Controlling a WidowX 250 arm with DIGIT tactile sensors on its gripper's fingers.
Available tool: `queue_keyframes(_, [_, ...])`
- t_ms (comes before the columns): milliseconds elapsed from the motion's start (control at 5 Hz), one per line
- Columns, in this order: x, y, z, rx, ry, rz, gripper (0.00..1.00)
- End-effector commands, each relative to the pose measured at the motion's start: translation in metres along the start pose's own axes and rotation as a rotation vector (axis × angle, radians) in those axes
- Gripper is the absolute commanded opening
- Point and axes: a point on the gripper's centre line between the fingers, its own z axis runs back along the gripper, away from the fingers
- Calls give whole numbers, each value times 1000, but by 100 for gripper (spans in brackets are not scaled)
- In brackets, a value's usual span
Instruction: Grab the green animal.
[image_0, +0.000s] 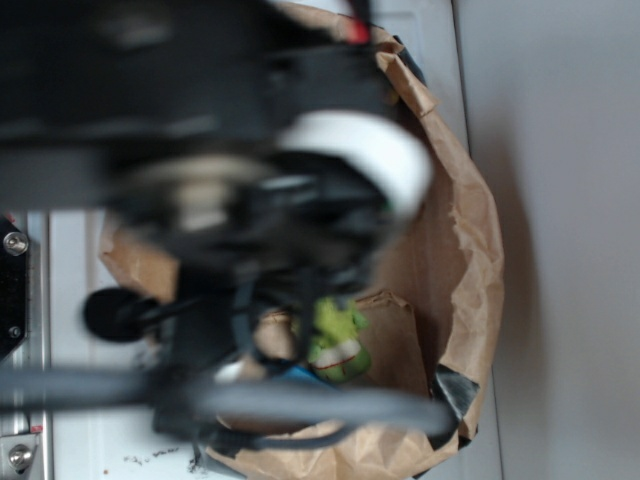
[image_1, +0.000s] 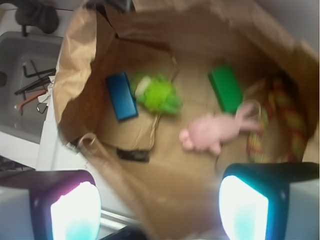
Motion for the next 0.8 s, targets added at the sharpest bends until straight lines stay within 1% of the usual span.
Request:
queue_keyframes(0, [33,11,-19,116,-72,-281,100])
queue_keyframes(200, [40,4,-41,152,-70,-477,100])
queue_keyframes(400, [40,3,-67,105,-2,-582,100])
queue_keyframes(600, [25,-14,-87,72,43,-675,100])
